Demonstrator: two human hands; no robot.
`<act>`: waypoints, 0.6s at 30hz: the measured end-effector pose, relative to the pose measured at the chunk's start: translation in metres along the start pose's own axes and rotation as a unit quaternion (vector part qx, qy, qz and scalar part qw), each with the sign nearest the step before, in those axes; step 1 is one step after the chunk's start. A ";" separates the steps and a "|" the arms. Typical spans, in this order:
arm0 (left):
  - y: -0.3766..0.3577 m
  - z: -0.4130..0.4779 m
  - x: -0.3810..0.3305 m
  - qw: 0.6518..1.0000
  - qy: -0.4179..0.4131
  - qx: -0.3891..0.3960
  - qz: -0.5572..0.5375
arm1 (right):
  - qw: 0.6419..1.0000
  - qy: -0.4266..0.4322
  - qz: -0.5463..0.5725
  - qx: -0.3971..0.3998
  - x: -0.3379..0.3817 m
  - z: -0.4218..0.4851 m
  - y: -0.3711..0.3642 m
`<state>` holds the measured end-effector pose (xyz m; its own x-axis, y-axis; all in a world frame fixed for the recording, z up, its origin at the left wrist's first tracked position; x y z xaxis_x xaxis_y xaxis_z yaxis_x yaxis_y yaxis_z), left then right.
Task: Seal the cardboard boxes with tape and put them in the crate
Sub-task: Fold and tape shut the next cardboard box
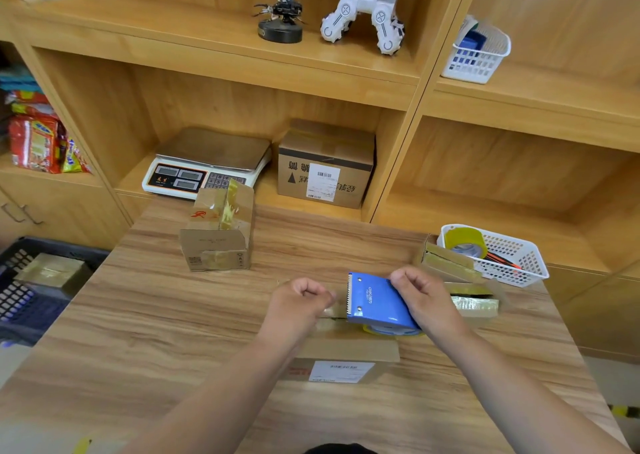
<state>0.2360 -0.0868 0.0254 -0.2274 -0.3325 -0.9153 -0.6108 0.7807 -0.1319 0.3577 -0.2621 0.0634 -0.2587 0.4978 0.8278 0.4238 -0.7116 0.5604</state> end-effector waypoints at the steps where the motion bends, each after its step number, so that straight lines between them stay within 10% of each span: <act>1: 0.003 0.001 -0.001 1.000 -0.011 -0.008 0.021 | 1.000 0.008 -0.015 0.016 0.002 -0.001 -0.001; 18: 0.017 0.012 0.006 1.000 0.018 0.018 -0.010 | 0.886 0.220 -0.392 0.114 0.039 -0.029 -0.010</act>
<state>0.2330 -0.0694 0.0132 -0.2428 -0.3667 -0.8981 -0.5885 0.7917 -0.1641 0.3184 -0.2498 0.0912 -0.8432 0.5176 0.1453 0.1157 -0.0891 0.9893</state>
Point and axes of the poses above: each hand's wrist, its own z-axis towards the middle knuckle, its own y-axis out of the back of the hand, x = y × z, the point moved 7 cm from there along z, towards the middle knuckle, and after that the axes turned 6 degrees about -z, right-handed, at the moved point
